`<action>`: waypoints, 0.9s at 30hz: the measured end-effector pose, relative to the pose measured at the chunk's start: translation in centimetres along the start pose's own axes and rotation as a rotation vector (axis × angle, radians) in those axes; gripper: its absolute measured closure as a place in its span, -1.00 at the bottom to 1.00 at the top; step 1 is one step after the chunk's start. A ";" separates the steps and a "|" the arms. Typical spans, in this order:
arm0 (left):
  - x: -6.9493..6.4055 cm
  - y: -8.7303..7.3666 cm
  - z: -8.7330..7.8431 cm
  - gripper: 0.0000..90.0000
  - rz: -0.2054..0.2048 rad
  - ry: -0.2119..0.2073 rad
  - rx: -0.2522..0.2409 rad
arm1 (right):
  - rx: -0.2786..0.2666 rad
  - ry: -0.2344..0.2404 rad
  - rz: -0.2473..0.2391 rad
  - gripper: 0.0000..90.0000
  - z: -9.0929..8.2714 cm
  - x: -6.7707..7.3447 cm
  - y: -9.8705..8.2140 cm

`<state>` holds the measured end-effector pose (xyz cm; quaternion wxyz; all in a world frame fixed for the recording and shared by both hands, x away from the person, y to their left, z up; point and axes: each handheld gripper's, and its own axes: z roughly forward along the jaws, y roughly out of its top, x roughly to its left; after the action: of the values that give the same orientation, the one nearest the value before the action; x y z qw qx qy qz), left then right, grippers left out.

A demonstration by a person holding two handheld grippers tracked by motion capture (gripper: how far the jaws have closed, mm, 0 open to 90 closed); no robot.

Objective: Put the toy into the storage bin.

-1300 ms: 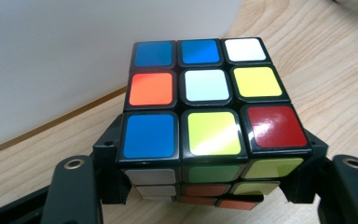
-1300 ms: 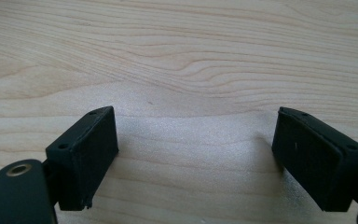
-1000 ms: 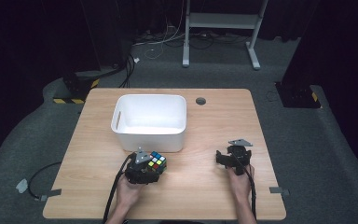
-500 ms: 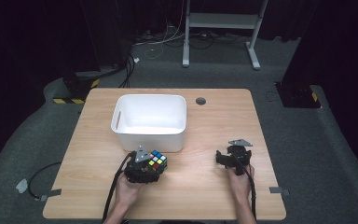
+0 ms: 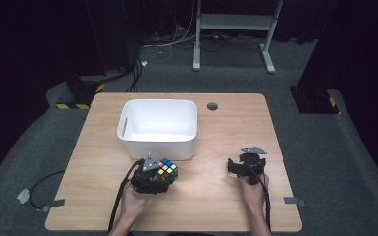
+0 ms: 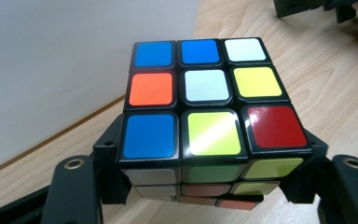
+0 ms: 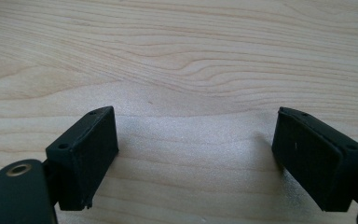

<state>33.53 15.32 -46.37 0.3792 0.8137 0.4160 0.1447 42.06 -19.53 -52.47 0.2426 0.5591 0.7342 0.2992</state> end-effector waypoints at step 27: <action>0.1 1.9 -2.2 -0.26 -0.003 -0.053 -0.025 | 0.000 0.001 0.000 -0.69 0.0 0.0 0.0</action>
<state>33.49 15.75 -43.50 0.4007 0.8117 0.4053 0.1276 42.04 -19.52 -52.47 0.2423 0.5591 0.7342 0.2993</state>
